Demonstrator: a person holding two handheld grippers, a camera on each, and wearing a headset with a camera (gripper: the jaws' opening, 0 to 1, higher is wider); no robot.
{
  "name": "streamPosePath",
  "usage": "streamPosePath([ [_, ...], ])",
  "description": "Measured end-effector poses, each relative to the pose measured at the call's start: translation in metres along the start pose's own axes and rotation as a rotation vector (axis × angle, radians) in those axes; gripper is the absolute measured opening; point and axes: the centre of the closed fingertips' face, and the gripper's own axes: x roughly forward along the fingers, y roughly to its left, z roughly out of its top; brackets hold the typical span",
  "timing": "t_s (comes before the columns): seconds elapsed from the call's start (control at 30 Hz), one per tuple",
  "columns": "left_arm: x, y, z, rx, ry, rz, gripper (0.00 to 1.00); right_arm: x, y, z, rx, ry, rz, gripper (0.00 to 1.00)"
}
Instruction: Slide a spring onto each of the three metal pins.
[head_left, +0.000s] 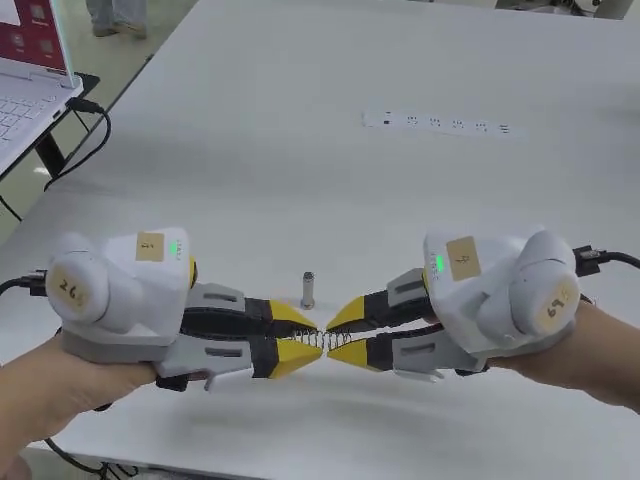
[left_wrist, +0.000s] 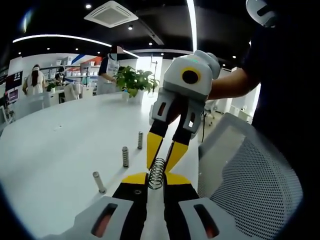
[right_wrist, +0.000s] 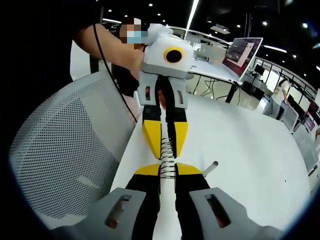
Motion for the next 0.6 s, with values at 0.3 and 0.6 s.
streamPosePath([
  [0.3,0.0008,-0.0012,0.0028,-0.005,-0.008,-0.004,0.02,-0.0024,-0.0006,-0.0002,0.008,-0.006,0.002,0.07],
  [0.6,0.0043,-0.0040,0.0053,-0.028,-0.014,-0.023,0.02,-0.0075,-0.0011,-0.0037,0.032,-0.016,-0.013,0.09],
])
